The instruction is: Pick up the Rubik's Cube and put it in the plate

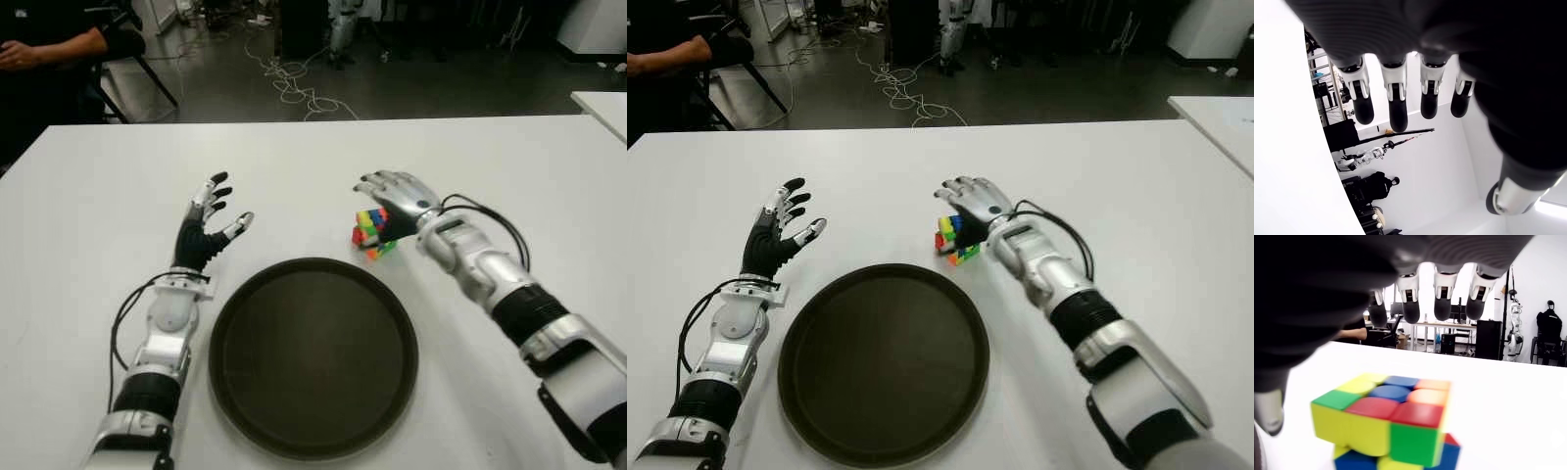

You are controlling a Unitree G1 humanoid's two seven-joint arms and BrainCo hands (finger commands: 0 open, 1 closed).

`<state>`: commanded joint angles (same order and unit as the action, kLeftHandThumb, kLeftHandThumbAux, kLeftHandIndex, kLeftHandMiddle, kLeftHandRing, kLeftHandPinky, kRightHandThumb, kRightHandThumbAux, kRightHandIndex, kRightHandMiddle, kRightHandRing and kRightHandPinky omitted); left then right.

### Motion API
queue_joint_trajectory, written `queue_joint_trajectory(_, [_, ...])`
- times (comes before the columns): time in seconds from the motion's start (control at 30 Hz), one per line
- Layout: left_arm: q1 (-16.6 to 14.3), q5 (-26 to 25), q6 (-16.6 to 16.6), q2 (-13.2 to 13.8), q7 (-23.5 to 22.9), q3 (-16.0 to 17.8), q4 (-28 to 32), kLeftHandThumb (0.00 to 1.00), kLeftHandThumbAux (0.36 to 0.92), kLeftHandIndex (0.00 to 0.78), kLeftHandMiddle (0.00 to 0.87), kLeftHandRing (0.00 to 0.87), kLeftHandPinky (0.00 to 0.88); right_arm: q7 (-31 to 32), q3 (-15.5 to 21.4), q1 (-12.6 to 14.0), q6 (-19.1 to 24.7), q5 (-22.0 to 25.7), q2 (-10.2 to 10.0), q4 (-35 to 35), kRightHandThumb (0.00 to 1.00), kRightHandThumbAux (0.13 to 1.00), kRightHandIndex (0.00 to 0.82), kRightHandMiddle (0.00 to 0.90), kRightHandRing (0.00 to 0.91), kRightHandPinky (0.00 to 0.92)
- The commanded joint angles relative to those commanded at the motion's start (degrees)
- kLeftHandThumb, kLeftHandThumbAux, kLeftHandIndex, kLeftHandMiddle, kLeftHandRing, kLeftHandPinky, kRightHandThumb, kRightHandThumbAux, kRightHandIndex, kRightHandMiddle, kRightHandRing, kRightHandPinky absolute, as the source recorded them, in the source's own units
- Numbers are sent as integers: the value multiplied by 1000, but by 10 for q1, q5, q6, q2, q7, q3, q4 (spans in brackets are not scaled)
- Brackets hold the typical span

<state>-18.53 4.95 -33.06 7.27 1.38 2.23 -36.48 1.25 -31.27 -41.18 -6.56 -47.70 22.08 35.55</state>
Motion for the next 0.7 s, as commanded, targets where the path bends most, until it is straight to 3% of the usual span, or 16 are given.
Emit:
queue_joint_trajectory(0.27, [3, -4, 13, -1, -2, 0, 10, 139, 714, 94, 110, 110, 118, 6, 13, 5, -6, 10, 2, 2, 0, 728, 0, 0, 0, 0])
queue_joint_trajectory(0.7, [8, 4, 20, 0, 2, -3, 22, 115, 712, 85, 88, 97, 134, -39, 21, 14, -18, 20, -11, 35, 0, 756, 0, 0, 0, 29])
